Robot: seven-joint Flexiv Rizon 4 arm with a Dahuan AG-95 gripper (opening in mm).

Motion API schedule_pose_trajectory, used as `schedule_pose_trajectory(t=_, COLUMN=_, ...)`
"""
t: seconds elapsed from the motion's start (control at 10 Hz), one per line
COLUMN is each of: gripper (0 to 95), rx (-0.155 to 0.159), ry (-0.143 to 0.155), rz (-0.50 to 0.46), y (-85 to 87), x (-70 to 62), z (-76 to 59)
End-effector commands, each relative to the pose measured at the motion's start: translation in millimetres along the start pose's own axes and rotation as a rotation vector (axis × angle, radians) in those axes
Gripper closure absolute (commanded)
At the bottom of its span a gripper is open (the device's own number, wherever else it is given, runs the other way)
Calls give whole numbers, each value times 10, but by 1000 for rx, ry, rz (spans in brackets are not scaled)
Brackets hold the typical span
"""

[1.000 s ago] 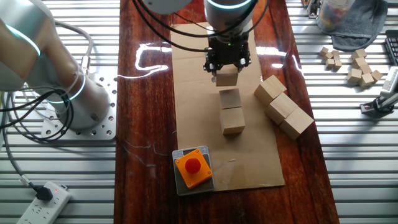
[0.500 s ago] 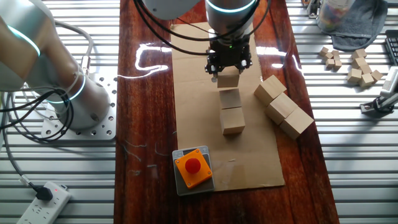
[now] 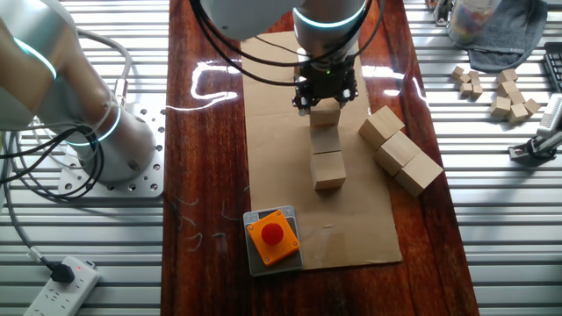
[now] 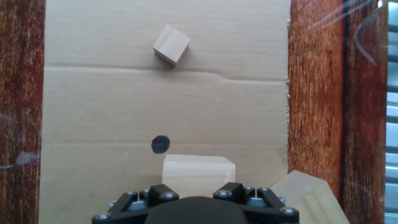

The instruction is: Stack the blocks into a pyramid shape

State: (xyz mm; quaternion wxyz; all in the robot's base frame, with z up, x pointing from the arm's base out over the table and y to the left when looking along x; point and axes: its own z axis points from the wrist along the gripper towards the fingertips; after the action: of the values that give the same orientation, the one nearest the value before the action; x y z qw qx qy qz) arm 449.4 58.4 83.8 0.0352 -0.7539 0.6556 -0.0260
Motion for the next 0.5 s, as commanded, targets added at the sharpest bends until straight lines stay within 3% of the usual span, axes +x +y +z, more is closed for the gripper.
schedule_pose_trajectory(t=0.1, gripper=950, rx=5, ry=-1, rz=-8, y=15, x=23, z=28)
schedule_pose_trajectory(t=0.5, gripper=950, rx=7, ry=-15, rz=-6, y=60, x=71, z=113)
